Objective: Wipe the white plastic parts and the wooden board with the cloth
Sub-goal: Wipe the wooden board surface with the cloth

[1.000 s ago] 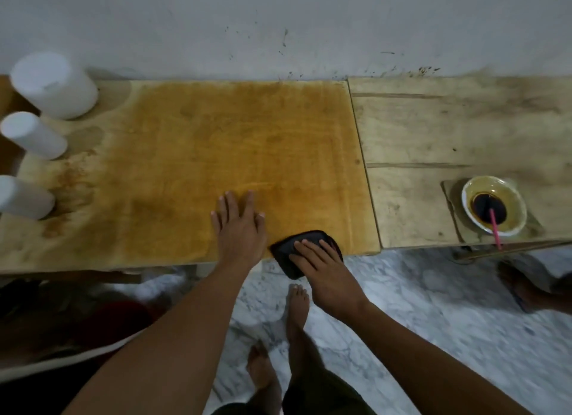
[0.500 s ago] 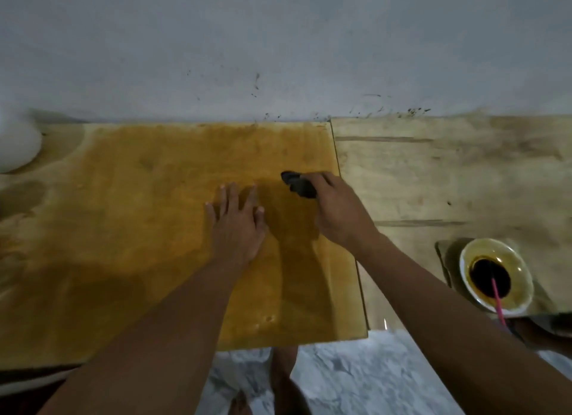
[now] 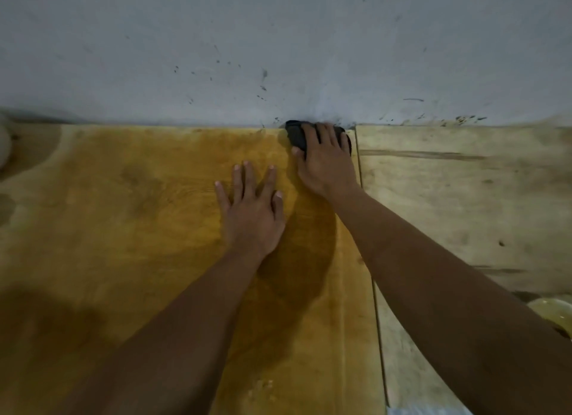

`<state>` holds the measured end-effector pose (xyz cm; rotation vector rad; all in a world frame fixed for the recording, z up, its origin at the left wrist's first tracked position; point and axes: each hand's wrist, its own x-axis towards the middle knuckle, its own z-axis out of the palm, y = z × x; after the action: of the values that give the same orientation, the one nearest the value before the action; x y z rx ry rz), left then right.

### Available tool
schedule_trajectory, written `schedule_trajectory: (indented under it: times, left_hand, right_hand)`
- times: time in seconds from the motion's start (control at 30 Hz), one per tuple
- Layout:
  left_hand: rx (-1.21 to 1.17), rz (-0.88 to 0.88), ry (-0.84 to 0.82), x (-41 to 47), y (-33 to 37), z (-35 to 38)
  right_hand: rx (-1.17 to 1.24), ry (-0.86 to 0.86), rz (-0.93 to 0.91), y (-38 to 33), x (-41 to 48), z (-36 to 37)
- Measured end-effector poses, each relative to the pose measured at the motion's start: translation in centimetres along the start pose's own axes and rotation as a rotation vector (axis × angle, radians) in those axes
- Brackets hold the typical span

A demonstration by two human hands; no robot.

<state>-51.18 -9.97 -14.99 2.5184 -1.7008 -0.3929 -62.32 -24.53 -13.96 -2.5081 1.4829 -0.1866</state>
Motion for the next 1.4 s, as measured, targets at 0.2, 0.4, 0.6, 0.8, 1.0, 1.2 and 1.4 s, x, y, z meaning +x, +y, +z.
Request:
schedule_trajectory:
  times: [0.2, 0.4, 0.6, 0.8, 1.0, 1.2, 1.4]
  left_hand:
    - [0.009, -0.015, 0.000, 0.0, -0.1, 0.2]
    - [0.007, 0.033, -0.018, -1.8, -0.2, 0.3]
    - [0.007, 0.052, -0.038, -7.4, -0.7, 0.8]
    - [0.019, 0.104, -0.026, -15.4, -1.9, 2.0]
    - [0.033, 0.044, -0.039, -23.3, -3.3, 3.3]
    - [0.011, 0.049, -0.084, -27.7, -4.0, 3.4]
    - [-0.095, 0.079, -0.111, -29.2, -4.4, 2.4]
  right_hand:
    - [-0.025, -0.121, -0.141, 1.0, -1.7, 0.0]
    - [-0.006, -0.130, -0.134, 2.0, -7.1, -0.2]
    - [-0.024, -0.089, 0.006, 0.5, -15.4, -0.1]
    - [-0.032, -0.108, -0.023, -2.7, -24.1, 0.6]
    - [-0.015, -0.094, 0.017, -4.2, -32.7, 1.6]
    - [0.049, -0.094, 0.103, -6.9, -39.5, 1.9]
    - [0.265, -0.127, 0.066, -8.4, -44.3, 1.7]
